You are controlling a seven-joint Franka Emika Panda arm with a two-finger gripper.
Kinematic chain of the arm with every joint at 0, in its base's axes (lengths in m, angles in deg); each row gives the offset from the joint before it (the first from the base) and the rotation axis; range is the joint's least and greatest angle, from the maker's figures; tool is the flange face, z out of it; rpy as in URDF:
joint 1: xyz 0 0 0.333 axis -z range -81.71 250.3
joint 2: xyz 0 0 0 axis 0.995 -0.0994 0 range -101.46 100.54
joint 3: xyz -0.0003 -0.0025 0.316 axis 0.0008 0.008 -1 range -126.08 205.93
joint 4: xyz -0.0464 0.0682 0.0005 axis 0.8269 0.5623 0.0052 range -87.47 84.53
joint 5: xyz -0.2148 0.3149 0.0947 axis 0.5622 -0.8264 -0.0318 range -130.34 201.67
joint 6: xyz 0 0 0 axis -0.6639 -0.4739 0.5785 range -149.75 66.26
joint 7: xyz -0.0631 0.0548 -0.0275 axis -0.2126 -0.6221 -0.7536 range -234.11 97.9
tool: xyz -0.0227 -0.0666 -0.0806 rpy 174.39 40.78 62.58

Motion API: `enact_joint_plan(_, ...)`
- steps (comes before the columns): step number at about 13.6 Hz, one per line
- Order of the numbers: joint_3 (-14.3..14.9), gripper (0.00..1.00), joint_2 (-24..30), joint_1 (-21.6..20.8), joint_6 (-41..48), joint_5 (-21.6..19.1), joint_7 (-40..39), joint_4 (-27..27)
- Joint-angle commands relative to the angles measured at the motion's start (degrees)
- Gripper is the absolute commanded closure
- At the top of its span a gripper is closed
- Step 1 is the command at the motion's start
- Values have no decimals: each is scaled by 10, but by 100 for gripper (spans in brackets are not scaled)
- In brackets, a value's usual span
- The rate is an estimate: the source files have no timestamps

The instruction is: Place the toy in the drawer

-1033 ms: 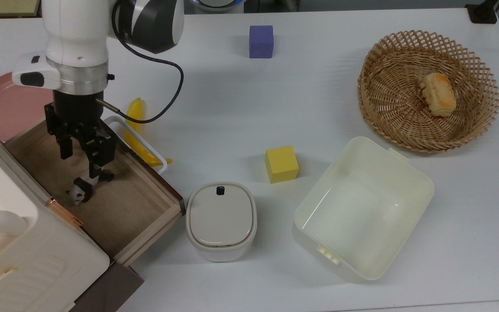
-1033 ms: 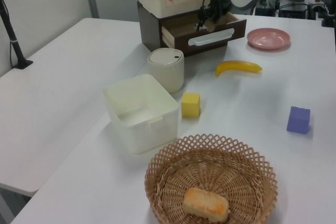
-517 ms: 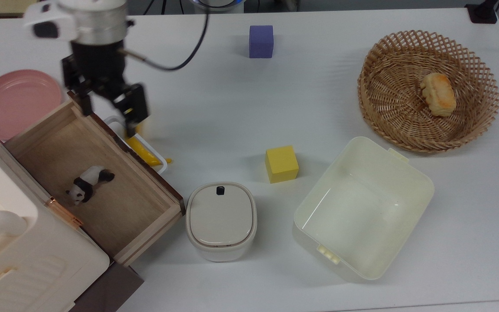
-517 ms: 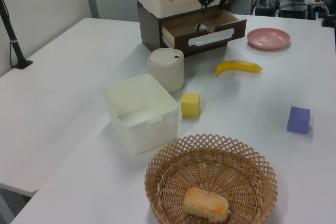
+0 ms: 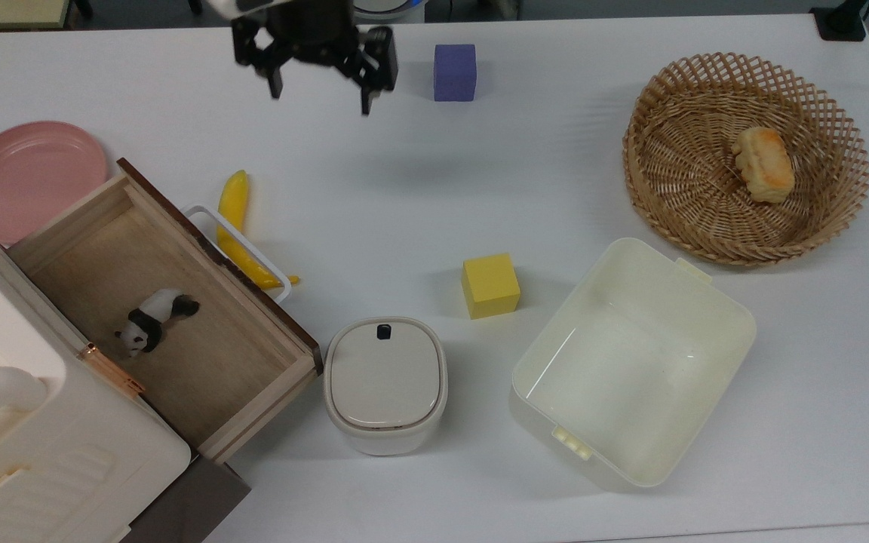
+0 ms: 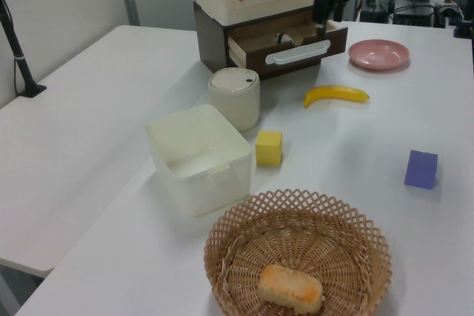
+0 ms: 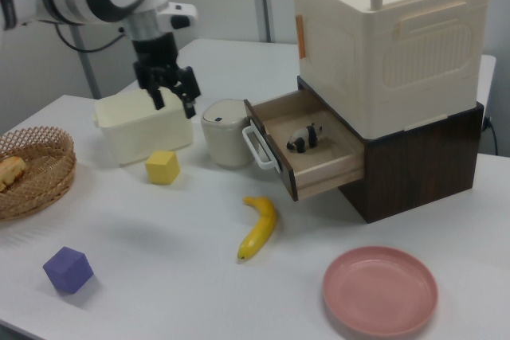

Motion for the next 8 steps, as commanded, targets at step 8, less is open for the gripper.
enact_joint_plan(8, 9, 0, 54, -14, 11, -12, -24, -61)
